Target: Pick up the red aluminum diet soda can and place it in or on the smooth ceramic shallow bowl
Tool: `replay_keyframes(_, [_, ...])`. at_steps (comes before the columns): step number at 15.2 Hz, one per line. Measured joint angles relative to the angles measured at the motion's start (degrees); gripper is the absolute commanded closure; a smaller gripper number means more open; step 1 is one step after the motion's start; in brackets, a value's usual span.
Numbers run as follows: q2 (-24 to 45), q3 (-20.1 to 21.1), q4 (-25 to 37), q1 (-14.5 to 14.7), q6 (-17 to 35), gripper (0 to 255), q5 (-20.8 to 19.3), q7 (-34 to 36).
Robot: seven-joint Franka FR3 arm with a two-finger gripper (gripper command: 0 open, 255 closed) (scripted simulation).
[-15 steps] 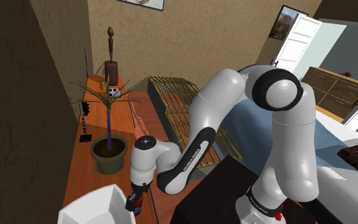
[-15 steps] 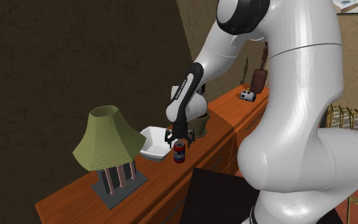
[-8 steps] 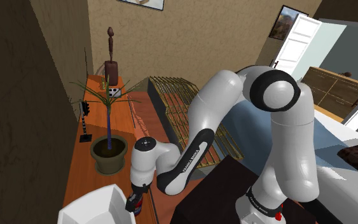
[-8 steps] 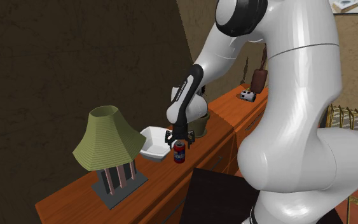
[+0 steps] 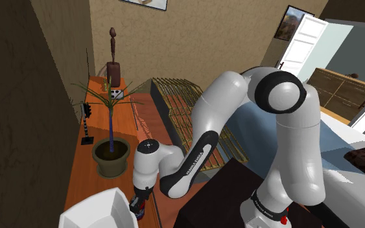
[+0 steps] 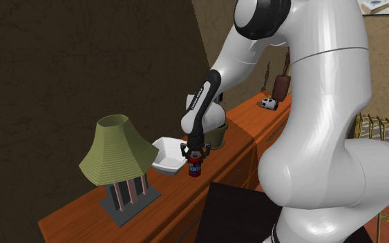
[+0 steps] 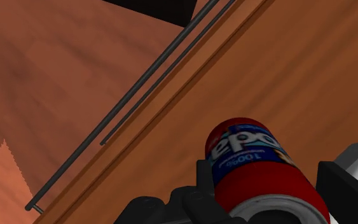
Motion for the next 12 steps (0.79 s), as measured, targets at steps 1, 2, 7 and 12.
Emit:
replay_keyframes(1, [0.0, 0.0, 0.0, 0.0, 0.0, 255, 0.0, 0.0])
replay_keyframes(2, [0.0, 0.0, 0.0, 0.0, 0.0, 255, 0.0, 0.0])
replay_keyframes(7, [-2.3, 1.5, -0.6, -1.1, -1.8, 255, 1.4, -1.0])
replay_keyframes(12, [-6.1, 3.8, -1.4, -2.8, -4.7, 255, 4.1, -2.8])
